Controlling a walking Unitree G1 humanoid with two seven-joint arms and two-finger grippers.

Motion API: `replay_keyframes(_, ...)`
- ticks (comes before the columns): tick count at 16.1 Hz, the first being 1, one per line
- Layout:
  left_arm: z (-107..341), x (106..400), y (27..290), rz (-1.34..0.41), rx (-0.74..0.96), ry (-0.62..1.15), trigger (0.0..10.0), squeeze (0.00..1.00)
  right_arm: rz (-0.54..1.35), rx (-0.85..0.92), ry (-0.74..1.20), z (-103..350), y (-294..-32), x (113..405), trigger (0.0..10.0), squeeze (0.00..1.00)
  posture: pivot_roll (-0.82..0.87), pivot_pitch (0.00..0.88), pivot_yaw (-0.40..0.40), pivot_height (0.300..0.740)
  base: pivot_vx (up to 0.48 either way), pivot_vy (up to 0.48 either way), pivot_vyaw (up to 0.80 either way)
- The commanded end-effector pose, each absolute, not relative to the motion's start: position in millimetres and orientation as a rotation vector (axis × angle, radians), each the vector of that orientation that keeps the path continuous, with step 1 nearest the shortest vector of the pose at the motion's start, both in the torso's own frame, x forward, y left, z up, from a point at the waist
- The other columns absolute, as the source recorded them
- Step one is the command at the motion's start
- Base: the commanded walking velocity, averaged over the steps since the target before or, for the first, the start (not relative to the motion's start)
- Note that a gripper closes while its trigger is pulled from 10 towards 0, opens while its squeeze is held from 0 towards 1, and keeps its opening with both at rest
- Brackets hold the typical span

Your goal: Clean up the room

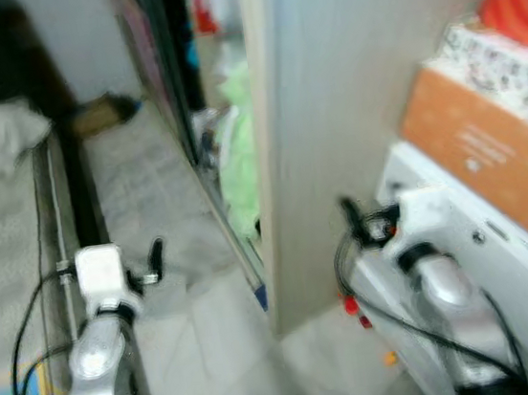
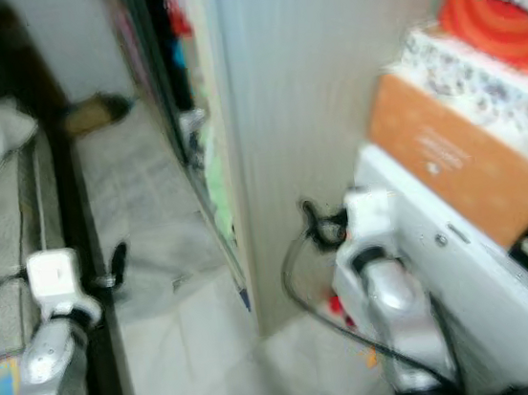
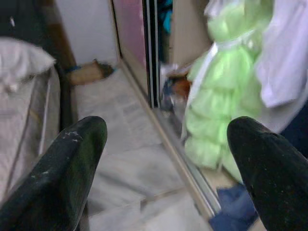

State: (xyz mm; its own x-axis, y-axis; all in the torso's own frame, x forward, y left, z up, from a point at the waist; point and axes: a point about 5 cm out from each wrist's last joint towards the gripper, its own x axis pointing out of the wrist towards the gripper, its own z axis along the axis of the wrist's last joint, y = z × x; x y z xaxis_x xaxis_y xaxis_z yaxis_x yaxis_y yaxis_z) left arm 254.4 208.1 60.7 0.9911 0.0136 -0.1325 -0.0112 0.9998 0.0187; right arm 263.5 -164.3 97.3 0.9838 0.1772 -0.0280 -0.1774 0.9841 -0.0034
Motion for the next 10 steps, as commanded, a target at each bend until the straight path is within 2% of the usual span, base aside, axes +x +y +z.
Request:
replay_keyframes(1, 59.6, 254.1, 203.8, -0.001, 0.022, 0.138, 10.0, 0.00, 0.157, -0.015, 0.039, 96.4, -172.1, 261.8, 10.0, 0.00, -0.05, 0.000, 0.004, 0.740, 0.000, 0.480, 0.00)
replay_keyframes(2, 59.5, 254.4, 203.3, -0.002, 0.021, 0.137, 10.0, 0.00, 0.156, -0.016, 0.039, 96.3, -172.4, 261.7, 10.0, 0.00, -0.05, 0.000, 0.004, 0.740, 0.000, 0.480, 0.00)
replay_keyframes(6, 60.9, 258.0, 197.2, -0.077, 0.065, 0.122, 10.0, 0.00, 0.163, -0.028, 0.035, 96.5, -171.3, 261.4, 10.0, 0.00, -0.05, 0.000, 0.003, 0.740, 0.000, 0.000, 0.00)
replay_keyframes(7, 60.8, 259.2, 194.4, -0.111, 0.060, 0.121, 10.0, 0.00, 0.167, -0.030, 0.035, 96.2, -170.4, 261.7, 10.0, 0.00, -0.05, 0.000, 0.004, 0.740, 0.000, 0.000, 0.46)
replay_keyframes(8, 62.0, 258.7, 191.9, -0.172, -0.042, 0.113, 10.0, 0.00, 0.173, -0.035, 0.031, 96.7, -169.0, 262.0, 10.0, 0.00, -0.05, 0.000, 0.006, 0.740, 0.000, 0.000, 0.80)
replay_keyframes(10, 61.4, 261.9, 193.8, -0.151, -0.004, 0.122, 10.0, 0.00, 0.169, -0.036, 0.028, 98.0, -170.0, 263.0, 10.0, 0.00, -0.06, 0.000, 0.009, 0.740, 0.000, 0.000, 0.80)
